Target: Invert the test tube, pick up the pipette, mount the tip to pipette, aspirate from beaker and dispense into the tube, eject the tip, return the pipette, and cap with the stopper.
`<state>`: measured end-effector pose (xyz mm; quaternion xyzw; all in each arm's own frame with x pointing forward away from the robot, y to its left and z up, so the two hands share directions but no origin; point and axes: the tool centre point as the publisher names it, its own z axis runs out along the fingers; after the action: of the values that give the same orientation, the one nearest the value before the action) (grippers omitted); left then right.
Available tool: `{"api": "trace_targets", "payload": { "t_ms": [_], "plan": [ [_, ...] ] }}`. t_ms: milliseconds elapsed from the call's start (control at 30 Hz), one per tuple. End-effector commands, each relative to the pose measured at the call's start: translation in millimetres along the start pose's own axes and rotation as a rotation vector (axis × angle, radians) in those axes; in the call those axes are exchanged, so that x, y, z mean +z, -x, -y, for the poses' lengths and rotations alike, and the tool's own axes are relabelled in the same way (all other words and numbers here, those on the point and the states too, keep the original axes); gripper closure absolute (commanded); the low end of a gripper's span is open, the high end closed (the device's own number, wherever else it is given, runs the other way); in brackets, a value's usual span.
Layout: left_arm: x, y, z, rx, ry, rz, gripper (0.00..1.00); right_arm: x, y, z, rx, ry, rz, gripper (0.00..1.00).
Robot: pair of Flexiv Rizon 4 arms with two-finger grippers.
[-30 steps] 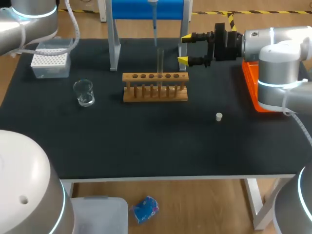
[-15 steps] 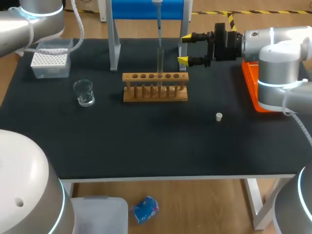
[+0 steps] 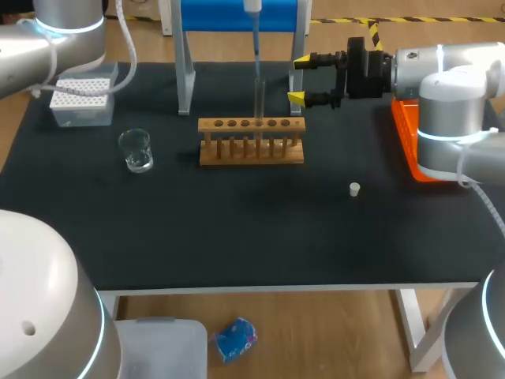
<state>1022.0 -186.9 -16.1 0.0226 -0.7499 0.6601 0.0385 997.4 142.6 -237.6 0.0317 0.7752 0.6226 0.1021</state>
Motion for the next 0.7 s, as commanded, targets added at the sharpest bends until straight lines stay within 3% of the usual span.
{"api": "trace_targets", "payload": {
  "t_ms": [33, 700],
  "plan": [
    [0, 2.5, -4.9, 0.0, -0.007, -0.001, 1.0, 0, 0, 0, -0.001, 0.001, 0.002, 0.0],
    [0, 13.2, -13.1, -0.016, 0.013, 0.008, 1.0, 0, 0, 0, -0.001, 0.001, 0.002, 0.0]
  ]
}}
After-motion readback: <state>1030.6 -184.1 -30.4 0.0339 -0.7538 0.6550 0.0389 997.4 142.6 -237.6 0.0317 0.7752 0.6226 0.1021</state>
